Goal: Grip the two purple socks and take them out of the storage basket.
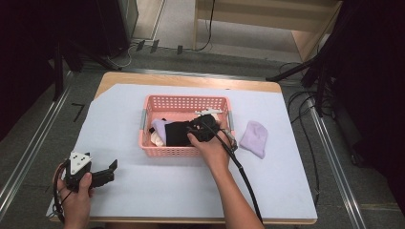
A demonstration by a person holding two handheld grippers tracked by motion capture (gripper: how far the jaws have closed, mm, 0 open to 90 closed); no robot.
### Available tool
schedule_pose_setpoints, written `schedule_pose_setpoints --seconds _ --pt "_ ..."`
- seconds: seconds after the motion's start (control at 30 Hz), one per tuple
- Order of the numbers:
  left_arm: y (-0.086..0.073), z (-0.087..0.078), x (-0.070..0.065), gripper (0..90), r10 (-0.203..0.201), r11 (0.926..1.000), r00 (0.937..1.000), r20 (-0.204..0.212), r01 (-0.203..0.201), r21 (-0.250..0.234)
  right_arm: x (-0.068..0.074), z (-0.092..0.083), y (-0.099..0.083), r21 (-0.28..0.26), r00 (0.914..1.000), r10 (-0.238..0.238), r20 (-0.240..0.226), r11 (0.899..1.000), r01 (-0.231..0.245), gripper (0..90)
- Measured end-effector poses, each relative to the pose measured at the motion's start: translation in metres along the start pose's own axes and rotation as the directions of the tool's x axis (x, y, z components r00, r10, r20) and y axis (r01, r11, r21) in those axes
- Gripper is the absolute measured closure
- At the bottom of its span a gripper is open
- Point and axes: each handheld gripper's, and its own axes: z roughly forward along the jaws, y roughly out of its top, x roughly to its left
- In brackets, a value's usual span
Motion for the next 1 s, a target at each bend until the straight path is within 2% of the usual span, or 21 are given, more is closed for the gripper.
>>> schedule_pose_setpoints --seconds 0.1,0.13,0.17,0.2,0.27,0.33,0.4,0.43,0.5,0.6,0.7,0.73,0.77,0.83,0.87,1.0 --pt "0.0 0.0 0.0 5.2 0.003 1.0 1.0 0.001 -0.003 0.0 0.001 0.006 0.002 0.106 0.9999 0.017 -0.003 0.994 -0.016 51.5" --pt "0.0 0.0 0.0 5.2 0.002 1.0 1.0 0.0 -0.002 0.0 0.001 0.007 0.002 0.121 0.9997 0.018 -0.018 0.993 -0.016 56.9" --pt "0.0 0.0 0.0 5.1 0.002 1.0 1.0 0.002 -0.002 -0.001 0.001 0.007 0.002 0.135 0.9989 0.039 -0.027 0.99 -0.035 65.3" --pt "0.0 0.0 0.0 5.1 0.001 1.0 1.0 0.002 -0.001 0.0 0.001 0.007 0.001 0.14 0.999 0.034 -0.03 0.99 -0.029 73.2" --pt "0.0 0.0 0.0 5.2 0.0 1.0 1.0 0.002 0.0 0.0 0.001 0.004 0.002 0.131 0.9995 0.02 -0.023 0.991 -0.017 83.3" --pt "0.0 0.0 0.0 5.3 -0.002 1.0 1.0 0.002 0.002 0.001 -0.001 -0.002 0.003 0.09 0.9991 0.02 -0.037 0.996 -0.017 85.3" --pt "0.0 0.0 0.0 6.0 -0.003 1.0 1.0 0.0 0.003 0.002 -0.004 -0.01 0.005 0.041 0.9974 0.039 -0.06 0.998 -0.037 85.6" --pt "0.0 0.0 0.001 6.0 -0.003 1.0 1.0 0.002 0.003 0.001 -0.007 -0.015 0.006 0.021 0.9973 0.048 -0.055 0.999 -0.047 85.7" --pt "0.0 0.0 0.001 6.0 -0.003 1.0 1.0 0.001 0.003 0.001 -0.014 -0.023 0.008 -0.025 0.9978 0.063 -0.019 0.998 -0.064 85.7" --pt "0.0 0.001 0.0 6.0 -0.003 1.0 1.0 -0.001 0.003 0.002 -0.032 -0.031 0.01 -0.063 0.9925 0.073 0.098 0.996 -0.067 84.3" --pt "0.0 0.001 0.0 6.0 -0.001 1.0 1.0 -0.002 0.001 0.005 -0.043 -0.032 0.008 -0.094 0.9782 0.041 0.204 0.995 -0.022 68.5" --pt "0.0 0.001 0.0 6.0 0.001 1.0 1.0 -0.003 -0.001 0.007 -0.042 -0.032 0.008 -0.094 0.9789 0.035 0.201 0.995 -0.016 66.6" --pt "0.0 0.001 0.0 6.0 0.003 1.0 1.0 -0.005 -0.003 0.008 -0.039 -0.031 0.008 -0.102 0.9851 0.037 0.168 0.995 -0.02 63.1" --pt "0.0 0.001 -0.001 6.0 0.004 1.0 1.0 -0.007 -0.004 0.009 -0.027 -0.029 0.008 -0.122 0.9965 0.027 0.079 0.992 -0.017 60.7" --pt "0.0 0.001 -0.001 6.0 0.005 0.9999 0.9999 -0.009 -0.005 0.009 -0.019 -0.026 0.008 -0.115 0.9992 0.017 0.036 0.993 -0.013 60.6" --pt "0.0 0.0 -0.001 6.0 0.008 0.9999 1.0 -0.006 -0.008 0.008 0.013 -0.01 0.013 -0.055 0.9976 -0.046 -0.053 0.998 0.043 58.6"
